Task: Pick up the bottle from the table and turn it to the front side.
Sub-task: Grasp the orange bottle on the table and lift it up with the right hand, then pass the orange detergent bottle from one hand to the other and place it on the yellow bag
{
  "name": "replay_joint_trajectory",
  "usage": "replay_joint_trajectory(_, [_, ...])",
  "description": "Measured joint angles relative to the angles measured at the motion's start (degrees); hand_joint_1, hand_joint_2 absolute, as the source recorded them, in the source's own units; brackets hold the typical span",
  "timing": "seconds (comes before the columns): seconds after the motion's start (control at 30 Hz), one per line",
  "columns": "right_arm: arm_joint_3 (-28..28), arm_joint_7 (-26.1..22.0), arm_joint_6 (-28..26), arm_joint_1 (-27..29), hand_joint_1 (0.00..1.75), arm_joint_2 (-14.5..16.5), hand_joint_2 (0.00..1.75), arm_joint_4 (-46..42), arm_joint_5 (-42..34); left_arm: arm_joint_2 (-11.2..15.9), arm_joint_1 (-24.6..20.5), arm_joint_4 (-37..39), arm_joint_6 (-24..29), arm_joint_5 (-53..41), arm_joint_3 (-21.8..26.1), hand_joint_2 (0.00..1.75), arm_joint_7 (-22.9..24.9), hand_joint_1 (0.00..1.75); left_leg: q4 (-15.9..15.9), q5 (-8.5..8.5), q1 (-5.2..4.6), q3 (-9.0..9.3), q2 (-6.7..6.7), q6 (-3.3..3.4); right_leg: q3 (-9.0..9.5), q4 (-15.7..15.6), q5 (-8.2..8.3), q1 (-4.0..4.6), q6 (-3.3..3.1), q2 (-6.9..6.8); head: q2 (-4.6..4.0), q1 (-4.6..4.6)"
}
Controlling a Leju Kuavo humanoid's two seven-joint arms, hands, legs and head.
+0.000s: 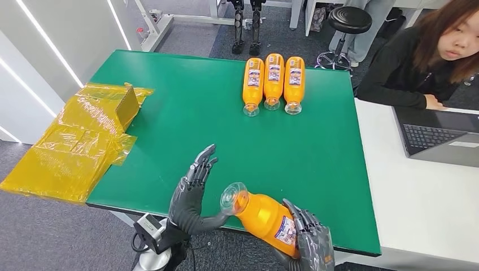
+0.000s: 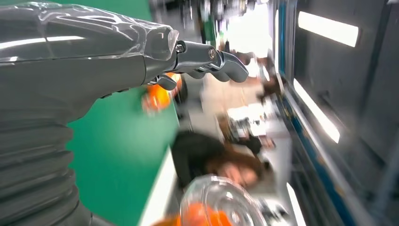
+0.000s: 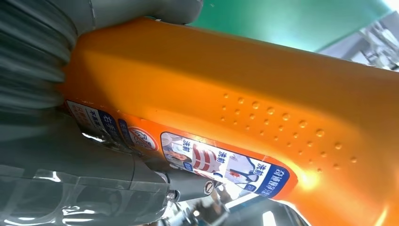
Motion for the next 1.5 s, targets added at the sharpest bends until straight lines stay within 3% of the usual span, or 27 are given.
replay_joint_trajectory(0.2, [-0.52,-4.45,0.0,-0.62,1.75,5.35,1.75,0.23,2.68,-1.17,-2.35,2.4,-19.34,15.61,-0.36,1.75,4.79,0.0,0.0,0.01,0.0,0.0,0.0,-0.01,0.0,0.02,0.01,0.01,-0.02,0.01,0.0,-0.01])
replay_joint_trajectory(0.4, [-0.56,-3.86,0.0,-3.39,1.75,9.08,1.75,1.75,3.55,-1.68,-4.94,5.03,-29.25,26.75,-2.71,1.75,10.2,0.0,0.0,0.02,0.0,0.01,0.03,-0.01,0.01,0.03,0.03,0.0,-0.04,0.01,0.0,-0.01])
replay_joint_trajectory(0.7, [-0.45,-2.58,0.0,-3.95,1.75,9.79,1.75,2.25,4.17,-1.74,-6.7,7.32,-32.7,32.49,-5.19,1.75,13.18,0.0,0.0,0.01,-0.01,0.01,0.04,-0.01,0.0,0.02,0.03,0.0,-0.04,0.02,0.0,-0.01])
replay_joint_trajectory(0.73, [-0.45,-2.49,0.0,-3.92,1.75,9.8,1.75,2.19,4.46,-1.72,-6.87,7.51,-32.94,33.21,-5.38,1.75,13.41,0.13,0.0,0.01,-0.01,0.01,0.04,-0.01,0.0,0.02,0.03,0.0,-0.04,0.03,0.0,-0.01])
replay_joint_trajectory(0.83, [-0.45,-1.83,0.0,-3.75,1.75,9.83,1.75,1.85,5.38,-1.52,-7.63,8.15,-32.97,34.19,-6.14,1.75,13.67,1.43,0.0,0.01,-0.01,0.01,0.04,-0.01,-0.01,0.02,0.03,0.0,-0.04,0.03,0.0,-0.01])
replay_joint_trajectory(0.87, [-0.45,-1.45,0.0,-3.68,1.75,9.83,1.75,1.73,5.59,-1.37,-7.94,8.33,-32.75,34.22,-6.46,1.75,13.67,1.74,0.0,0.01,-0.01,0.01,0.04,-0.01,-0.01,0.02,0.03,0.0,-0.04,0.03,0.0,0.0])
replay_joint_trajectory(1.2, [-0.46,0.06,0.01,-3.44,1.75,9.81,1.75,1.25,5.7,-0.57,-9.25,9.12,-29.08,32.2,-7.81,1.75,12.1,1.75,0.0,0.01,-0.01,0.02,0.07,-0.01,-0.01,0.03,0.03,0.0,-0.04,0.05,0.0,-0.01])
replay_joint_trajectory(1.5, [1.51,2.94,3.24,-3.79,1.75,8.67,1.75,1.26,-1.3,-0.3,-10.16,9.27,-24.32,27.15,-7.79,1.75,10.32,1.75,0.0,0.01,-0.01,0.02,0.06,-0.01,0.0,0.02,0.03,0.0,-0.04,0.05,0.0,-0.01])
